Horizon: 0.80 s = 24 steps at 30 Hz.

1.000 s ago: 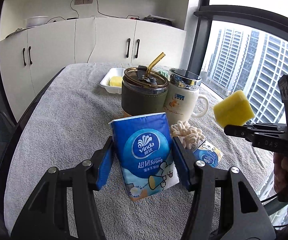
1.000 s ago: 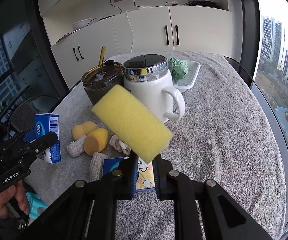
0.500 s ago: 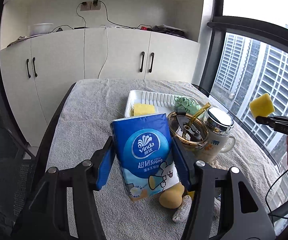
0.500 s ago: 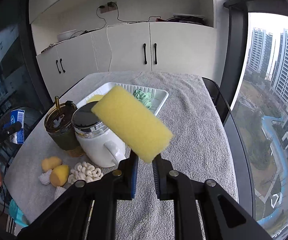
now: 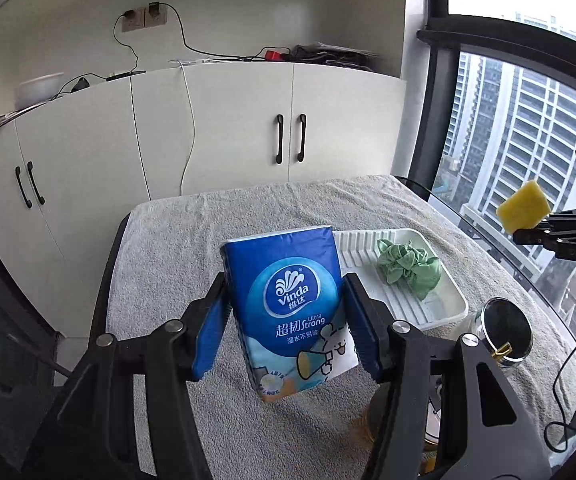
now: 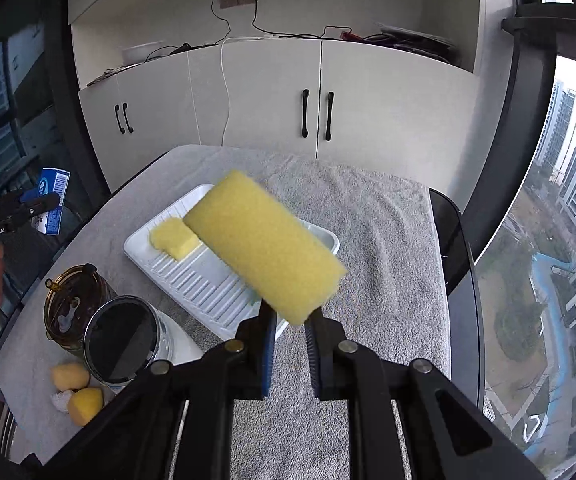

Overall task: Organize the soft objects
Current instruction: 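Lift and carry the tissue pack and sponge in both tools to the white tray, then release the tissue pack from the left tool while the right tool releases the sponge in the tray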

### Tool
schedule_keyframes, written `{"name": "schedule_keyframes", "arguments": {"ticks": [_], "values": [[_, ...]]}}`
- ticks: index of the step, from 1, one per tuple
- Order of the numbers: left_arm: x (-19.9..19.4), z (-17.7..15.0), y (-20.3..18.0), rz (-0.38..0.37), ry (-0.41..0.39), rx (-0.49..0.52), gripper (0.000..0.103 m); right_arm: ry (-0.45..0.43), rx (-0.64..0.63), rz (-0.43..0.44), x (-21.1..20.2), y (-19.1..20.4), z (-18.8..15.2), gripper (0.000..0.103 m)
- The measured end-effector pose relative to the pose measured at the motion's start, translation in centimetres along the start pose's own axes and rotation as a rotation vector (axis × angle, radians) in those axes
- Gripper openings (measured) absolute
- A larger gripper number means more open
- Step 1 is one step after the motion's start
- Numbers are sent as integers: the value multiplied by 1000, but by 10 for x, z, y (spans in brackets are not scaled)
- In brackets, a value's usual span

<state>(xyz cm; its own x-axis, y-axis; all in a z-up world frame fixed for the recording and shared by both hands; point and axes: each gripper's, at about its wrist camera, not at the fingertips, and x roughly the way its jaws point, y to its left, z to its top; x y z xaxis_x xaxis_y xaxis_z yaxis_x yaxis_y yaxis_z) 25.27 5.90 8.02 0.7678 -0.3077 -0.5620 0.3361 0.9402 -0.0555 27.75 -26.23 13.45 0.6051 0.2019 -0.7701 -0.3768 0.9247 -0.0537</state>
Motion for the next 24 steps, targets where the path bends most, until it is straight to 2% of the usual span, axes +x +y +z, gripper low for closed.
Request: {"name": "schedule_keyframes", "arguments": {"ticks": [5,9,14,17,24], "values": [[53,30,-5,-58,45,43,53,104,-45,122,43,7,29,16],[98,40,-10,-89,103,90,53,193,-79,190,84,13,39,16],[145,35,-11,-118,185,95,53,243,-112,262,120,21,44,16],[161,28,-11,-136,212,85,53,267,-124,278,138,25,44,16],[183,17,-26,-157,270,136,53,341,-161,313,173,36,37,16]]}}
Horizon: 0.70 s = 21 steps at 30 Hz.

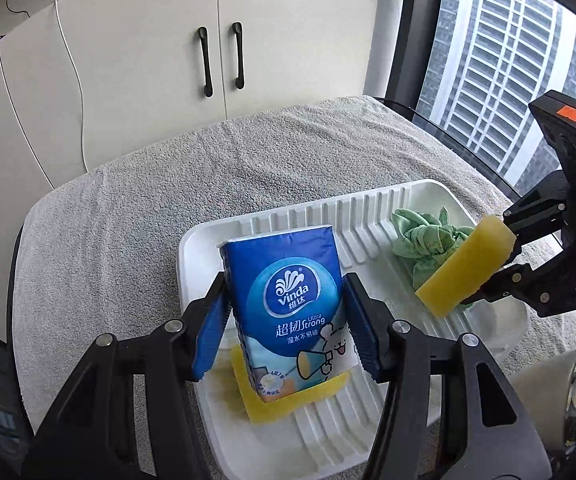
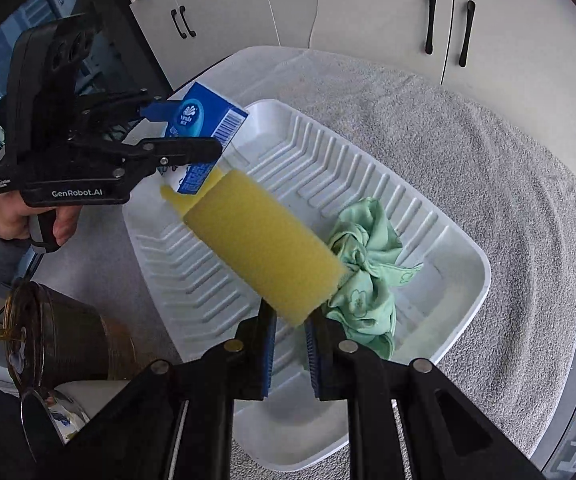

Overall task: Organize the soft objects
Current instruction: 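Release the tissue pack from the left tool while the right tool releases the sponge in the tray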

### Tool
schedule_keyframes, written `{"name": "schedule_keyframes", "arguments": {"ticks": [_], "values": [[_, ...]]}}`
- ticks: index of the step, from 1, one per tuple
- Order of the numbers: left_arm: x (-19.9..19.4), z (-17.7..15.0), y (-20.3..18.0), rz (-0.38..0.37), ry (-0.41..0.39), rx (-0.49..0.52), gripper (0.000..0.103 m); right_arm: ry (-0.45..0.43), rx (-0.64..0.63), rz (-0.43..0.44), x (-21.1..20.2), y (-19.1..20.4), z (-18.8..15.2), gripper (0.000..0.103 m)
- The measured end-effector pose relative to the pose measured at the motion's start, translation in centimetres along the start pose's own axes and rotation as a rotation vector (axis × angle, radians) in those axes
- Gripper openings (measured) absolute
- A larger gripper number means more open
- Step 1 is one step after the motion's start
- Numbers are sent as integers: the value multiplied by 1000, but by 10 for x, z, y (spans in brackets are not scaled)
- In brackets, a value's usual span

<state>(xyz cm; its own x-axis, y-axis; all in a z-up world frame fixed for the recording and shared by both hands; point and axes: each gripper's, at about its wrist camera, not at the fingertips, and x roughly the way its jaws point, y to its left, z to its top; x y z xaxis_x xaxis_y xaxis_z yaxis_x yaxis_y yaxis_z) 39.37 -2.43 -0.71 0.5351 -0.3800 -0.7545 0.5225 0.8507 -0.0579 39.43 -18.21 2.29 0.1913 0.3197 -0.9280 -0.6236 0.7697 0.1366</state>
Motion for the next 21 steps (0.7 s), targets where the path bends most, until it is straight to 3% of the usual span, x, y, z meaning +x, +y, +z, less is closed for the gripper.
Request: {"name": "schedule_keyframes", "arguments": {"ticks": [11,15,21], "values": [[33,15,0,-22,60,-5,53,90,-6,56,36,-7,5,16],[49,16,-1,-21,114,-10,53,96,3,60,36,-15,11,17],[52,13,1,-13,125,-23,54,111,20,65,31,-19,13,21]]}}
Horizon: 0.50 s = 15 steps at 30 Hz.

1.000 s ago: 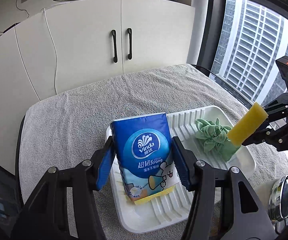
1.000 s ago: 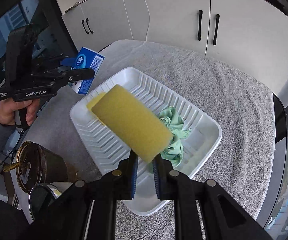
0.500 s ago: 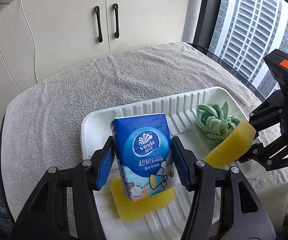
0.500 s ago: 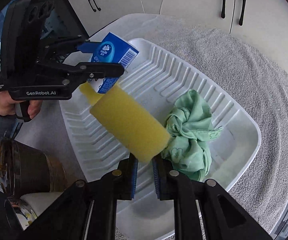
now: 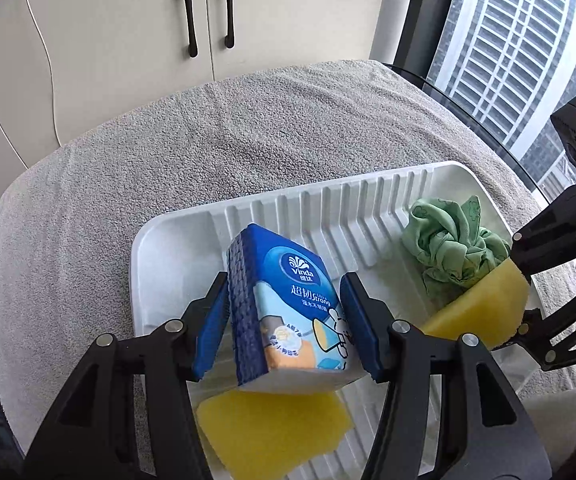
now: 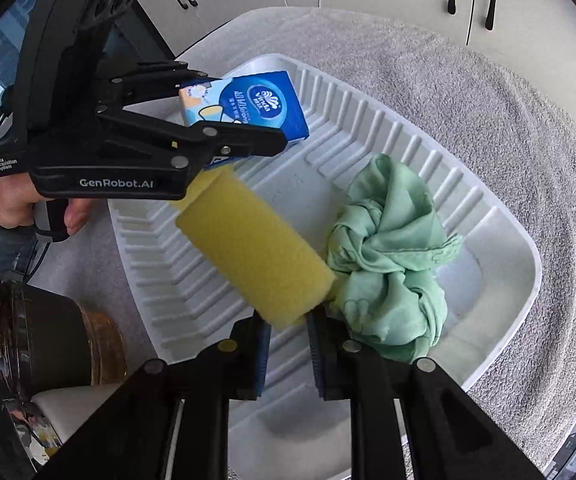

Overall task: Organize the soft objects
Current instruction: 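Release the tissue pack from the left tool while the right tool releases the sponge in the tray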

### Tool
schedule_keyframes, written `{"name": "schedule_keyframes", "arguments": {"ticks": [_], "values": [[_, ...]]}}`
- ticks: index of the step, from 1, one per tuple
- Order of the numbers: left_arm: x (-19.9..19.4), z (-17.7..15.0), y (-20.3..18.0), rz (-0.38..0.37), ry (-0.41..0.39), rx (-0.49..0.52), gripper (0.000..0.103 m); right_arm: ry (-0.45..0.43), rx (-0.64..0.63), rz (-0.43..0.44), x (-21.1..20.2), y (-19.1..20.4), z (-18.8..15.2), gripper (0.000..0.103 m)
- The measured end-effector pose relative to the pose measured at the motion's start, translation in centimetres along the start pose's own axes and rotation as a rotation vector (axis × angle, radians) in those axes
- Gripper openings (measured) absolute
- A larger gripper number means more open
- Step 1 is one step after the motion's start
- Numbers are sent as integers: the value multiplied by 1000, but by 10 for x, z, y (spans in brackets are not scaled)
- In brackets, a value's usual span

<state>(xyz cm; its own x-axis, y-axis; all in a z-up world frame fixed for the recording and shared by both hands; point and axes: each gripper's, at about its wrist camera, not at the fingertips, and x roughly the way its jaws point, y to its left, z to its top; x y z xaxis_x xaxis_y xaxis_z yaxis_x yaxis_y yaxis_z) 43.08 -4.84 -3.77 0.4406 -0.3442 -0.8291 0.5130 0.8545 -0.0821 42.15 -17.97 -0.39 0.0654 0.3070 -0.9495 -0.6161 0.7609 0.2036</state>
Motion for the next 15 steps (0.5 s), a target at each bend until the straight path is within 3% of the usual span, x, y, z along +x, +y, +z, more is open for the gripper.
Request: {"name": "schedule_keyframes", "arguments": {"ticks": [6,10,15], "values": [[-6,-4,1,4,-6,-17,64,0,29,-6,-8,-4,0,43],[-12,-5,6,-12,-29,-50,73,-11,37,-19,-16,-7,-4,46],[-22,-7,7,-35,-57,-83,77,-42,50,-17,-35,-13,-15,46]]}}
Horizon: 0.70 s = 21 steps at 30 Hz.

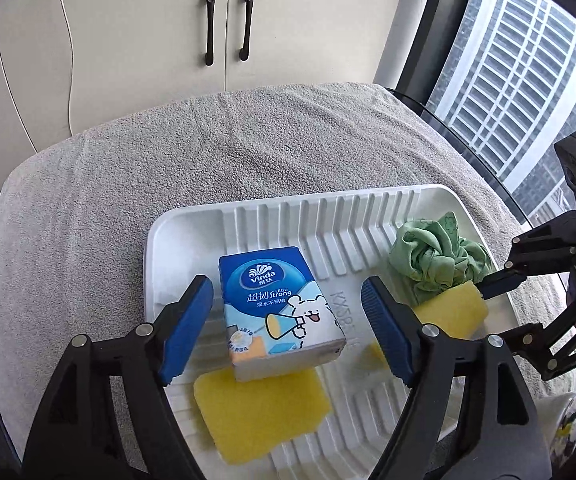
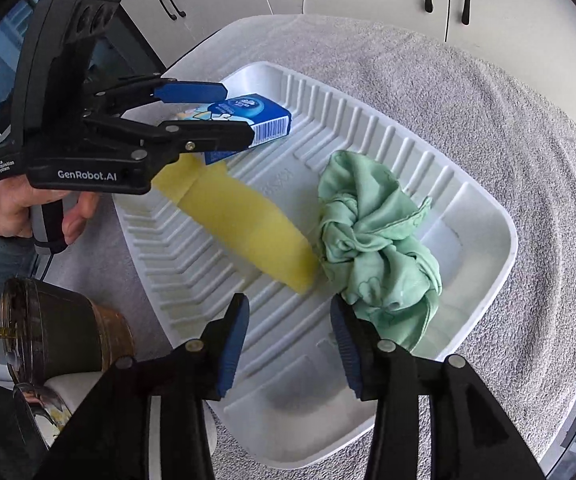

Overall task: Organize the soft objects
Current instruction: 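Release the tissue pack from the left tool while the right tool releases the sponge in the tray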

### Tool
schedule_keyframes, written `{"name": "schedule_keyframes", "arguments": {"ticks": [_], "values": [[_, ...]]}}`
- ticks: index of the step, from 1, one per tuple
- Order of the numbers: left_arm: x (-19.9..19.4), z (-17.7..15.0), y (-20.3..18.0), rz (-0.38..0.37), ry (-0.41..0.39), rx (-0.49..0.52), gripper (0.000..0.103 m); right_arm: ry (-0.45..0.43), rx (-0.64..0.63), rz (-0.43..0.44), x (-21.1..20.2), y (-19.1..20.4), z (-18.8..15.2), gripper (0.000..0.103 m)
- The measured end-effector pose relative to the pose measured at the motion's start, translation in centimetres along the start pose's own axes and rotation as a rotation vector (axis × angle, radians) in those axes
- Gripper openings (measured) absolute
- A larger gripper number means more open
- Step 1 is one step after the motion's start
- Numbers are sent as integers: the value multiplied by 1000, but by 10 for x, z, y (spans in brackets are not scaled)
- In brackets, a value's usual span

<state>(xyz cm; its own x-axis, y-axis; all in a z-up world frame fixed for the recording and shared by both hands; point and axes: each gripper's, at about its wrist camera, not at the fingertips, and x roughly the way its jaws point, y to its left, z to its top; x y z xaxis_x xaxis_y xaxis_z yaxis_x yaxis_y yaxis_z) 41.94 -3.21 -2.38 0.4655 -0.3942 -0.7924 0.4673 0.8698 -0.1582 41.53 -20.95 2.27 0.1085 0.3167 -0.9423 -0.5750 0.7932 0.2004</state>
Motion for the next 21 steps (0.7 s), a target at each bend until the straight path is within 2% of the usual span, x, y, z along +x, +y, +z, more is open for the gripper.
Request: {"name": "schedule_keyframes", "arguments": {"ticks": [10,21], "values": [[-45,-7,8,-13,-94,-62,77,-107,46,-1,-55,-4,-28,46],[-95,-43,19,15,-147,-118,79,-202,134,-32,-90,5,-76,47]]}}
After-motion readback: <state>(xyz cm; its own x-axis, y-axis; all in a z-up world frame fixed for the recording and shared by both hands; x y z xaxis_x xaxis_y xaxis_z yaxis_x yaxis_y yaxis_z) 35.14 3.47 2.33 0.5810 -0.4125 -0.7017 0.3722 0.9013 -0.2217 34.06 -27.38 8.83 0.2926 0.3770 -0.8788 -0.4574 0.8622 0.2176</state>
